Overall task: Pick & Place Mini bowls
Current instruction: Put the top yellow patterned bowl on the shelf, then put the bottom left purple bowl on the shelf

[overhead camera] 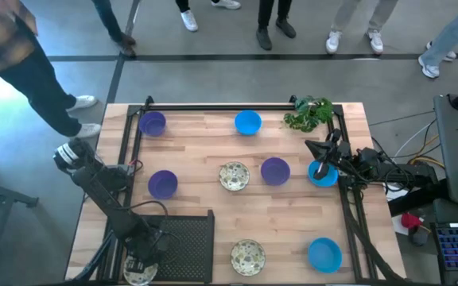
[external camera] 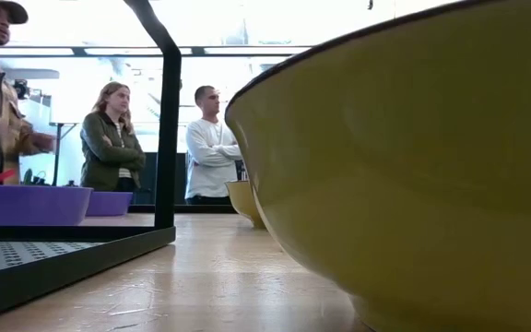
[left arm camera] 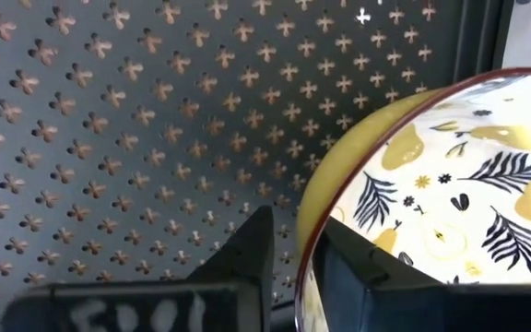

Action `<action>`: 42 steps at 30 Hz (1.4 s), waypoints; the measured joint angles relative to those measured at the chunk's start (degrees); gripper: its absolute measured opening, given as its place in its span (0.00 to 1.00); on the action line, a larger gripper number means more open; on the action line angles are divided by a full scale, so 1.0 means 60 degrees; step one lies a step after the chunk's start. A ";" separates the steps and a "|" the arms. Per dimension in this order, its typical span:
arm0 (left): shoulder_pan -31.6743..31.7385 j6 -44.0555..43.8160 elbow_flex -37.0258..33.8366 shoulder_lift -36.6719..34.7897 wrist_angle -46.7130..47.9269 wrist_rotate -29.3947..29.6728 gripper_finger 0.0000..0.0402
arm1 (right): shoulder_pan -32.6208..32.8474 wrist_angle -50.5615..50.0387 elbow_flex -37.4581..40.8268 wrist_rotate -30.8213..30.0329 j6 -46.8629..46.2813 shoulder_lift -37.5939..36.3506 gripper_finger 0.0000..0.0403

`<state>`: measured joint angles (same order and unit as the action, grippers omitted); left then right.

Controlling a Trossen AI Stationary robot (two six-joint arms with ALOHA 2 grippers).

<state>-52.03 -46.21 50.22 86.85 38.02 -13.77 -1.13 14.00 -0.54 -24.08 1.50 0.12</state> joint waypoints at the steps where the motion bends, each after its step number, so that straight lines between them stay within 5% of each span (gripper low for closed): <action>1: 0.0000 0.0003 0.0000 0.0000 -0.0002 0.0027 0.17 | -0.0002 0.0000 -0.0002 0.0001 0.0000 0.0001 0.02; 20: 0.0029 0.0437 0.0015 -0.0333 -0.0013 -0.0418 0.23 | 0.0000 0.0000 0.0000 0.0001 0.0000 0.0000 0.02; 42: 0.0178 -0.0385 0.0018 -0.1831 0.1954 -0.1236 0.23 | 0.0000 -0.0004 0.0000 -0.0003 0.0004 0.0003 0.02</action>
<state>-50.96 -48.52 50.33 75.86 49.74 -21.19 -1.13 13.98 -0.54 -24.10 1.52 0.14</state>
